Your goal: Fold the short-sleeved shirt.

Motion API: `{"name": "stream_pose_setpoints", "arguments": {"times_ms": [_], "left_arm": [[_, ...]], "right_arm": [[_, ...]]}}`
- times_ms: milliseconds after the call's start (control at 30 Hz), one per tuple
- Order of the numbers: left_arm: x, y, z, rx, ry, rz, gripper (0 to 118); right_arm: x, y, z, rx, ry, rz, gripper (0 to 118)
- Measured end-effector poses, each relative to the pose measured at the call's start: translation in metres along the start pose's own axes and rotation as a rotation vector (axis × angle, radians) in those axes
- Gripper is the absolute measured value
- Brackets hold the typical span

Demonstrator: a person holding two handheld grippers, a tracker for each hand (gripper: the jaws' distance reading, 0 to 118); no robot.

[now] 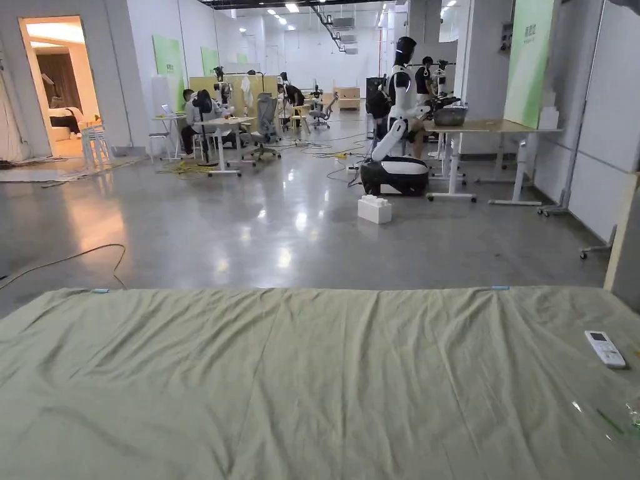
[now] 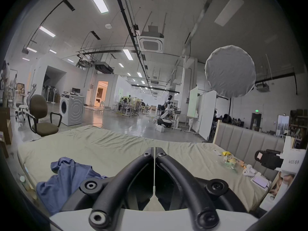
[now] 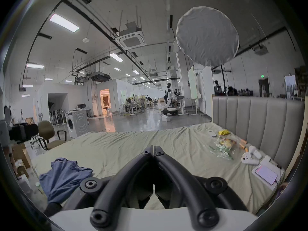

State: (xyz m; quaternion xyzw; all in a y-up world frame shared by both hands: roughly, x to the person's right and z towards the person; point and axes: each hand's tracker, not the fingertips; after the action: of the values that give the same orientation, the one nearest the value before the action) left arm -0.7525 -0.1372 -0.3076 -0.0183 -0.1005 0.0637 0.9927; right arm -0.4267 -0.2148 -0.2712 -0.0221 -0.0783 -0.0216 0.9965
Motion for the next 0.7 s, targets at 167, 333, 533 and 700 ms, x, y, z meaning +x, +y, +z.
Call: {"name": "stream_pose_setpoints", "arguments": {"times_ms": [167,333,533,700], "left_arm": [[0.008,0.003,-0.001,0.002,0.002,-0.060,1],[0.010,0.004,-0.005,-0.009,-0.010,-0.072,1],[0.013,0.003,-0.007,-0.018,-0.020,-0.082,1],[0.015,0.004,-0.009,-0.024,-0.026,-0.091,1]], "right_arm": [[0.026,0.056,0.019,-0.002,0.051,0.030,0],[0.025,0.060,0.021,-0.008,0.023,0.045,0],[0.029,0.062,0.024,-0.015,0.010,0.010,0],[0.031,0.062,0.024,0.002,0.024,0.027,0]]}}
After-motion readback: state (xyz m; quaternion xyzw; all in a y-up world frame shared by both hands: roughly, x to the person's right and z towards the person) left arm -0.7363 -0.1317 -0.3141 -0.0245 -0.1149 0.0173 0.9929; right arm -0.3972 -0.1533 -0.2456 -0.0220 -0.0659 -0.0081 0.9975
